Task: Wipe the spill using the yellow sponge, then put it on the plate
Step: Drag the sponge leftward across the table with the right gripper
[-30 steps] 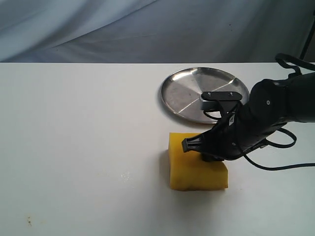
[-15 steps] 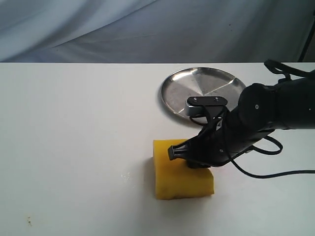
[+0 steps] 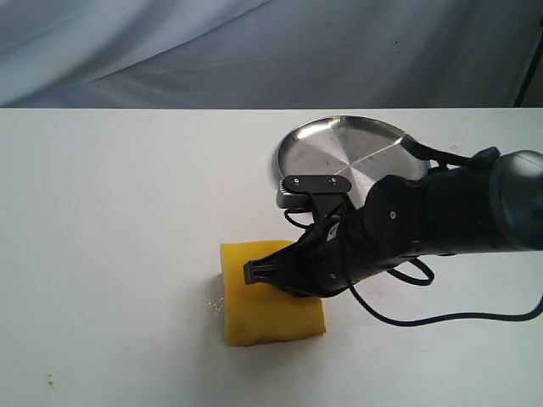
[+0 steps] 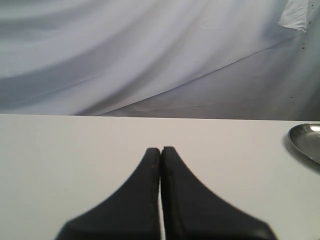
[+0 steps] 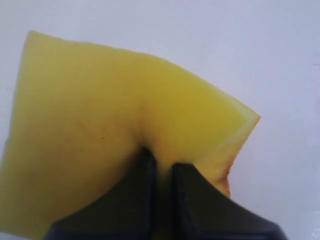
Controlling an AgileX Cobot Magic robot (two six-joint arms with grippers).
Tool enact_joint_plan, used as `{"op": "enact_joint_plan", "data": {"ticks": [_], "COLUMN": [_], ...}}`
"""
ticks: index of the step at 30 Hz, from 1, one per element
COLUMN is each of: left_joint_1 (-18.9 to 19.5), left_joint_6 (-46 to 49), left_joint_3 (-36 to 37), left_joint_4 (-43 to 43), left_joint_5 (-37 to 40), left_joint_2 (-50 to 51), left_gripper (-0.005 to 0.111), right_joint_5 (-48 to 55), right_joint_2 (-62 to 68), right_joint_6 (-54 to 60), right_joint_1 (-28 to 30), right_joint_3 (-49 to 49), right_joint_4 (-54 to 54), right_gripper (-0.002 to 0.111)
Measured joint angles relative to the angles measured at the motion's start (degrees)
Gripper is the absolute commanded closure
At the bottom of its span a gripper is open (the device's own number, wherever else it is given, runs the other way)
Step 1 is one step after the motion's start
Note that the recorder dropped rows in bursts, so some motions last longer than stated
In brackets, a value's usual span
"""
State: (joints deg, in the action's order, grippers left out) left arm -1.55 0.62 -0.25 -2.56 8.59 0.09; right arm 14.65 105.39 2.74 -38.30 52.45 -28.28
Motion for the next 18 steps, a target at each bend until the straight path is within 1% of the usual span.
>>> {"op": "enact_joint_plan", "data": {"ticks": [11,18], "left_joint_1": [0.0,0.0], "left_joint_6": [0.0,0.0], "left_joint_3": [0.0,0.0], "left_joint_4": [0.0,0.0], "left_joint_5": [0.0,0.0], "left_joint_2": [0.0,0.0], "left_gripper": [0.105,0.105], "right_joint_5": [-3.1,-6.1], "right_joint_2": [0.3,0.7], "right_joint_6": [0.1,0.1], "right_joint_1": [-1.1,-3.7], "right_joint_3": [0.0,0.0], "right_joint_4": [-2.8,-4.9], "right_gripper": [0.108,0.108]}}
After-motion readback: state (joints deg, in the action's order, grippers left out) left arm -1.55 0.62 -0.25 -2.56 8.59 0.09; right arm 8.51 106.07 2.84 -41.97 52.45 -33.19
